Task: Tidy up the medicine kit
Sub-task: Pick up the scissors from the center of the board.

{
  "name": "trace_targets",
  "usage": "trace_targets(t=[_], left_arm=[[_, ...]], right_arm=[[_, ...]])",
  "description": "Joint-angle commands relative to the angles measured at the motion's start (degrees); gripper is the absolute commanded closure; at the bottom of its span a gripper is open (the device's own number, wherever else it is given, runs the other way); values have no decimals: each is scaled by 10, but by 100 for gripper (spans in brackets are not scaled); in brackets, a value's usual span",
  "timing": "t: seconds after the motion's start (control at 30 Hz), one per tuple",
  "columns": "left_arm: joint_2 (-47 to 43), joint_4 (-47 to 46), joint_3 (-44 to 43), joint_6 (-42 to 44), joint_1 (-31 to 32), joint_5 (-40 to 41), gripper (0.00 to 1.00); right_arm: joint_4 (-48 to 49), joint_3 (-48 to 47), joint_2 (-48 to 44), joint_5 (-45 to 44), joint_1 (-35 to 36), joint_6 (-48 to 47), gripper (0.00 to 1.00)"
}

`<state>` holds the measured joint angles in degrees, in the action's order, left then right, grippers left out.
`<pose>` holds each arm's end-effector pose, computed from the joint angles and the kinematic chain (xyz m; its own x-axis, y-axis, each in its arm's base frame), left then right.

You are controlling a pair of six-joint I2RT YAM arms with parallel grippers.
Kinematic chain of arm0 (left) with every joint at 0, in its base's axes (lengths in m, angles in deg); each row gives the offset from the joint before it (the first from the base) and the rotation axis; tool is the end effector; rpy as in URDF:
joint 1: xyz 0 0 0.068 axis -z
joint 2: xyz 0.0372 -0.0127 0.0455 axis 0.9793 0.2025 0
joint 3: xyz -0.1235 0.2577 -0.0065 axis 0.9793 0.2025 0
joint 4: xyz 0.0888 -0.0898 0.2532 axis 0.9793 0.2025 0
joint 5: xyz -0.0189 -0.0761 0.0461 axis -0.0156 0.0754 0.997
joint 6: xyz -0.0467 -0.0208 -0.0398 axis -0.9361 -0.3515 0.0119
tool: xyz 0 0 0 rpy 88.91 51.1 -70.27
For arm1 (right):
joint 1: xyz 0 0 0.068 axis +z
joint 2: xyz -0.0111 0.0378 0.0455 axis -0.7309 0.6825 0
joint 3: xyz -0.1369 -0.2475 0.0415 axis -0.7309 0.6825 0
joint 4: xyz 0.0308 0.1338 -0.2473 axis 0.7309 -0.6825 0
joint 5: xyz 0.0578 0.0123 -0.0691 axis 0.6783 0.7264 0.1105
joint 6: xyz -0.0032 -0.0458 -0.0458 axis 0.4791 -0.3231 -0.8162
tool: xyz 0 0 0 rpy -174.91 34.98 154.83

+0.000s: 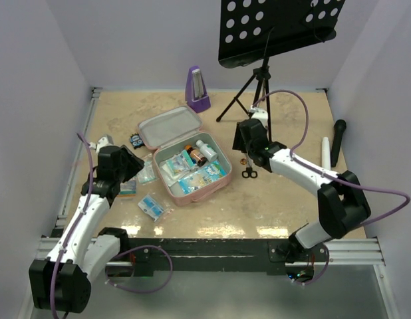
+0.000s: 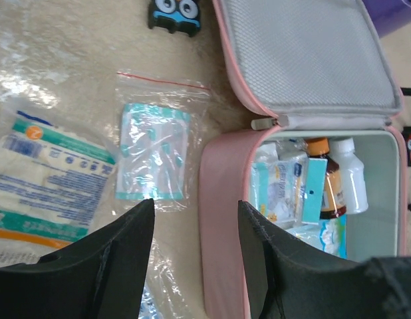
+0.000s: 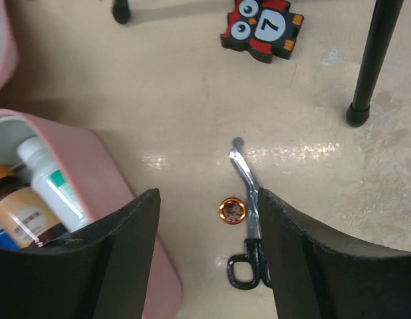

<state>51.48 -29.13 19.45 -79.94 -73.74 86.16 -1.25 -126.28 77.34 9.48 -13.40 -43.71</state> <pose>0.2146 -0.0128 0.2336 -0.4315 -0.6770 -0.5962 -0.4245 0.7355 -0.5281 0.3135 0.1820 0.2470 -0.5312 0.1574 -0.8325 0.0435 0.9864 0.1588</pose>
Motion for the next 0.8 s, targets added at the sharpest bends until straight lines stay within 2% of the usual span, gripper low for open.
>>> trace_targets(t=[0.0,0.33,0.5,0.77], left_arm=[[-3,-44,1,4,34,-29,42],[13,-61,6,3,60,-48,43],[15,-77,20,1,63,-65,43],[28,-95,34,-8,63,-90,43]], right_arm=[[25,6,27,30,-21,13,35],[10,9,71,-2,-32,36,35],[-8,40,70,-29,-34,62,39],[-1,76,69,-22,-44,81,46]])
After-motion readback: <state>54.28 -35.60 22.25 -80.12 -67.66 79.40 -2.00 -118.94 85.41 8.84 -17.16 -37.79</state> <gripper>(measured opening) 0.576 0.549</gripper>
